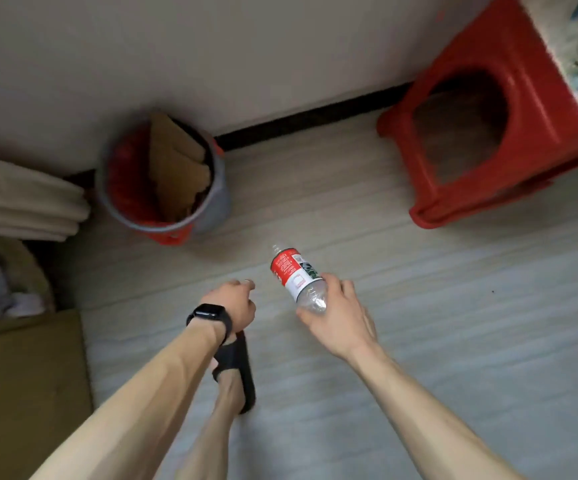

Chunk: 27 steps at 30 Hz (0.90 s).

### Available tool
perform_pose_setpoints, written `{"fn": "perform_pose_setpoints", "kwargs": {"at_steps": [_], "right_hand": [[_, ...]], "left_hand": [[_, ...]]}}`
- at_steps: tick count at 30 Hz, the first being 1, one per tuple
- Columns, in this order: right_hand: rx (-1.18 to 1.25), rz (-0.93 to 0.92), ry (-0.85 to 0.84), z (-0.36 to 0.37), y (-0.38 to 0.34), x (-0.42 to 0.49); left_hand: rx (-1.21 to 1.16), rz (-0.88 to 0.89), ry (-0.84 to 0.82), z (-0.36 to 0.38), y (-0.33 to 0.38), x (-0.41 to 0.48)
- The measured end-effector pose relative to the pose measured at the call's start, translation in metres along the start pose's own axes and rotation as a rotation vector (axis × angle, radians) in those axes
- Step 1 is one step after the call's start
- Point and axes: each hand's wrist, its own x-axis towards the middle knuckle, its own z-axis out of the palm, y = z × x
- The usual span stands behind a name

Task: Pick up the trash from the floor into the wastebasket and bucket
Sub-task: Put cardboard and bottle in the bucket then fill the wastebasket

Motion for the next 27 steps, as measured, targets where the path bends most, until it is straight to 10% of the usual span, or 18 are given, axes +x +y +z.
{"fn": "perform_pose_setpoints", "kwargs": {"at_steps": [5, 12, 23, 27], "right_hand": [[-0.029, -0.271, 0.079, 0.017, -0.192, 0.043], [-0.394, -0.358, 0.040, 0.072, -0.327, 0.137], [-0.280, -0.453, 0.045, 0.100, -0.208, 0.091], [-0.088, -0.182, 0.041, 0.094, -0.109, 0.034]], "left_hand": [[-0.150, -0.148, 0.489, -0.077, -0.156, -0.005], [-0.012, -0.089, 0.248, -0.103, -0.275, 0.044], [-0.062, 0.083, 0.104, -0.090, -0.188, 0.030], [-0.013, 0.257, -0.011, -0.071, -0.095, 0.003]]}}
